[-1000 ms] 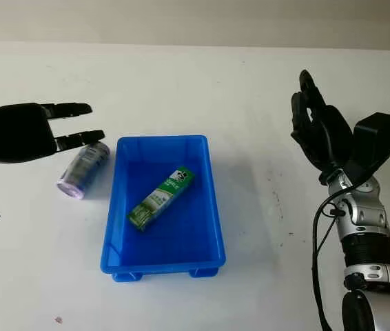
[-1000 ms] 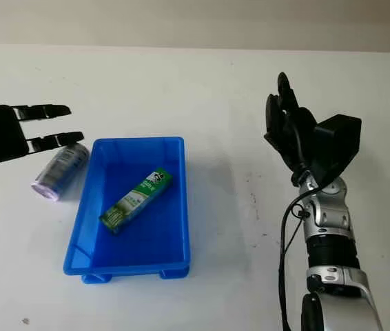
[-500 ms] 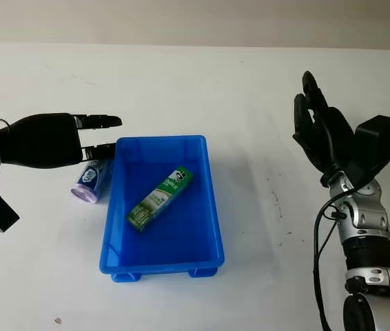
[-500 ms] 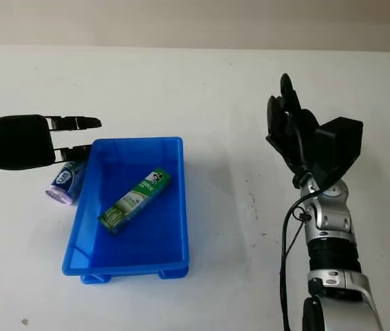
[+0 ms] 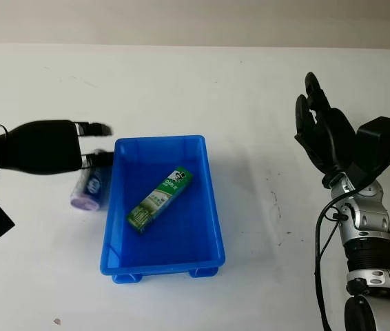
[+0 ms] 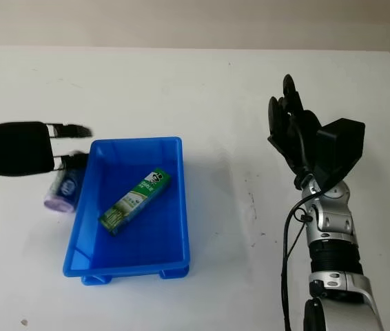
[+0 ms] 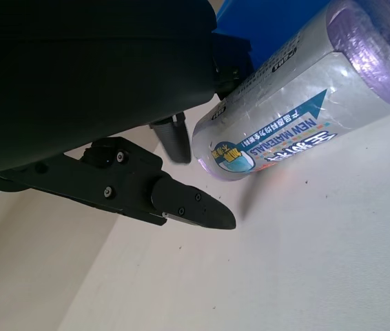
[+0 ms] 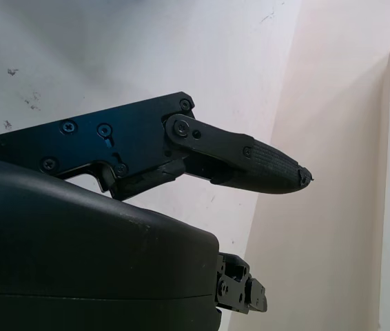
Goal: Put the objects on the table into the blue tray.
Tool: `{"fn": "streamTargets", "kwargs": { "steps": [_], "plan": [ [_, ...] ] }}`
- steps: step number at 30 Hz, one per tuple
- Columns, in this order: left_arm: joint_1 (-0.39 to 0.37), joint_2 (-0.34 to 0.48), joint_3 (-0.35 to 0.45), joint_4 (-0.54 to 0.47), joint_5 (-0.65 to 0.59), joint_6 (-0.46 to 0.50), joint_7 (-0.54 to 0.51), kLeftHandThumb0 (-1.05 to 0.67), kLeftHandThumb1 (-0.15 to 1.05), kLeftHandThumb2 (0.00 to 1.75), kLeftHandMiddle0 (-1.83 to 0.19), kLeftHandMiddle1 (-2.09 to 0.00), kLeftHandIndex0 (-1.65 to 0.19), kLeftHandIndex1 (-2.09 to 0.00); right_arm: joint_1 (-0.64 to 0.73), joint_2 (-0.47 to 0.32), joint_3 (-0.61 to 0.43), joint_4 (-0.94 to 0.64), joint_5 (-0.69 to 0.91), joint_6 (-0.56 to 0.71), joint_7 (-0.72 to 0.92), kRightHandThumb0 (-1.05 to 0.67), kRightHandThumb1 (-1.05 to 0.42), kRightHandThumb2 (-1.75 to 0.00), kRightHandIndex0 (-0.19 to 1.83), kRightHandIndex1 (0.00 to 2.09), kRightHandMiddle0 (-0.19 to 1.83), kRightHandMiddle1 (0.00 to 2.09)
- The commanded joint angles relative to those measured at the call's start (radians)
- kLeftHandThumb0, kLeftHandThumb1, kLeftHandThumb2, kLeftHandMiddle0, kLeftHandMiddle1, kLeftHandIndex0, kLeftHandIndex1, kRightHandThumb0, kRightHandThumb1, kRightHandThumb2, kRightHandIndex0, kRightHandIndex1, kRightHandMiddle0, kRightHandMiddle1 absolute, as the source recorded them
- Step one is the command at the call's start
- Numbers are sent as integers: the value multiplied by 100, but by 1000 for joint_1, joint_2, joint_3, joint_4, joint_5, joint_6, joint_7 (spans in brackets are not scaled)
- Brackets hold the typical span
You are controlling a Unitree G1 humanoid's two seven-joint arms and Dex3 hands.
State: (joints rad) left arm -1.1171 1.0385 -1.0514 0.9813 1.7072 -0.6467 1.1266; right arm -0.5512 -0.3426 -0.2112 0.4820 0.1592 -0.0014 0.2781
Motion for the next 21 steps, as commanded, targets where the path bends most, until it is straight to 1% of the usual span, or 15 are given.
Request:
{"fn": "streamTargets", "kwargs": {
  "steps": [1,2,4,5,9,10,11,13,14,16,17,19,21],
  "plan": [
    [46,5,-27,32,-6,-20,-11,-33,97,6,-12,-206,-17,-185,-11,-11,-7,0,2,-12,-1,-67,-105,-70,-19,0,-19,0],
    [51,3,-27,41,-19,-34,-15,-31,99,6,-27,-208,-23,-199,-11,-12,-8,-2,3,-12,-1,-68,-105,-70,-19,0,-19,0],
    [64,4,-25,49,-40,-41,-36,-32,102,7,-45,-209,-35,-207,-8,-13,-10,-10,6,-3,-2,-69,-105,-69,-19,0,-19,0],
    [69,8,-21,47,-52,-44,-66,-40,104,15,-57,-209,-43,-208,-7,-14,-11,-13,6,-2,-1,-70,-105,-68,-19,0,-19,0],
    [74,34,1,-6,-90,-59,-241,-57,105,44,-67,-209,-56,-209,-6,-21,-7,-13,3,5,4,-70,-105,-68,-19,0,-19,0],
    [79,40,4,-17,-91,-50,-253,-58,105,48,-67,-209,-54,-209,-7,-20,-8,-10,4,2,4,-70,-105,-68,-19,0,-19,0],
    [84,47,11,-30,-97,-46,-290,-58,105,50,-71,-209,-56,-209,-7,-19,-9,-7,5,-2,4,-70,-105,-68,-19,0,-19,0],
    [93,56,39,-49,-129,-48,-402,-55,105,55,-66,-209,-51,-209,-8,-18,-7,-7,3,-2,3,-69,-105,-68,-19,0,-19,0],
    [104,63,52,-66,-133,-26,-430,-56,105,56,-65,-209,-47,-209,-8,-17,-6,-9,3,2,2,-68,-105,-68,-19,0,-19,0],
    [123,73,67,-80,-130,15,-434,-59,105,52,-72,-209,-48,-209,-10,-14,-7,-5,5,1,-1,-67,-105,-69,-19,0,-19,0],
    [128,76,77,-80,-135,23,-452,-58,105,52,-76,-209,-49,-209,-10,-13,-7,-3,6,0,-1,-67,-105,-70,-19,0,-19,0],
    [138,79,94,-73,-142,44,-483,-58,105,54,-67,-209,-33,-209,-8,-12,-4,-4,1,-4,-5,-66,-105,-70,-19,0,-19,0],
    [146,82,108,-59,-148,63,-488,-57,105,52,-66,-209,-32,-209,-8,-10,-6,-4,3,-3,-9,-68,-105,-70,-19,0,-19,0]
  ]
}}
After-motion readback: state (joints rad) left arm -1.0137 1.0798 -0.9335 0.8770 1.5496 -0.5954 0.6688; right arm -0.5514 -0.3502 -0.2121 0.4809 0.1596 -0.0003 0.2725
